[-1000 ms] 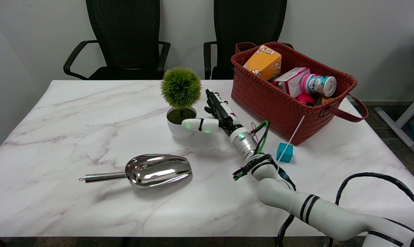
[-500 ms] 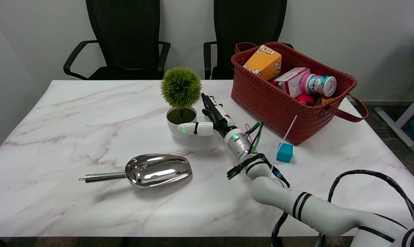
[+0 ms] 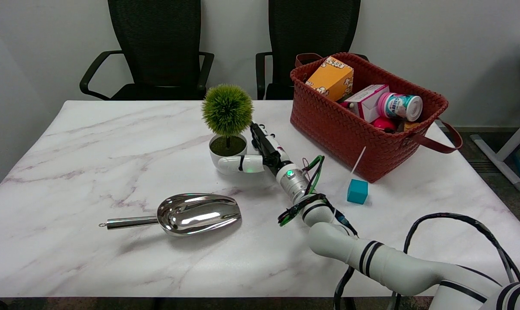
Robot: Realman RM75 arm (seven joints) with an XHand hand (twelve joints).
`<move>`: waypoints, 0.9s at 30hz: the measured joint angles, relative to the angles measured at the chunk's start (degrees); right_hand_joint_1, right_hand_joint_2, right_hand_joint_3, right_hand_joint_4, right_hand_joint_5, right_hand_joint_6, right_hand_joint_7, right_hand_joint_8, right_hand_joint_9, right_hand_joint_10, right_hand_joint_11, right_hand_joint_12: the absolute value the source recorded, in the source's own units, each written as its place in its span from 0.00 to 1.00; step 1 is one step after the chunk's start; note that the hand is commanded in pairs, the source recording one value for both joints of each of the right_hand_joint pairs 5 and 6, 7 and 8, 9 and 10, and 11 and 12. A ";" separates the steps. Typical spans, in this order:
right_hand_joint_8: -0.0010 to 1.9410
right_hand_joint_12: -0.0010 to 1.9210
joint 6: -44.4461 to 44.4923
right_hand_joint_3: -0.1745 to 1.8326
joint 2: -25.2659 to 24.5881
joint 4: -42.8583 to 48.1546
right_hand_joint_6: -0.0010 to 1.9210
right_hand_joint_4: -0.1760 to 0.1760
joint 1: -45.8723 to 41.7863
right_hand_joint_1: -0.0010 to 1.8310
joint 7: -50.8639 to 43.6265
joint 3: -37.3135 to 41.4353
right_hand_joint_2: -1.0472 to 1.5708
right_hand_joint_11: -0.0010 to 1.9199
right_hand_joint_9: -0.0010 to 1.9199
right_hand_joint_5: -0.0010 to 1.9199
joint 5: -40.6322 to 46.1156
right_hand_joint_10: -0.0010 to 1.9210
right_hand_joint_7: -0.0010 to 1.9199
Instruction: Pick up the potted plant.
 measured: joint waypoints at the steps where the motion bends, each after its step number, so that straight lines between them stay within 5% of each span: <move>1: 0.00 0.02 0.00 0.00 -0.18 -0.21 0.00 0.50 0.08 0.61 0.08 -0.01 0.57 0.02 0.00 0.00 0.00 0.00 0.00; 27: 0.00 0.03 1.99 0.00 -3.76 -5.23 0.00 0.50 2.06 0.59 0.91 -0.61 0.56 0.03 0.00 0.00 -0.05 0.00 0.00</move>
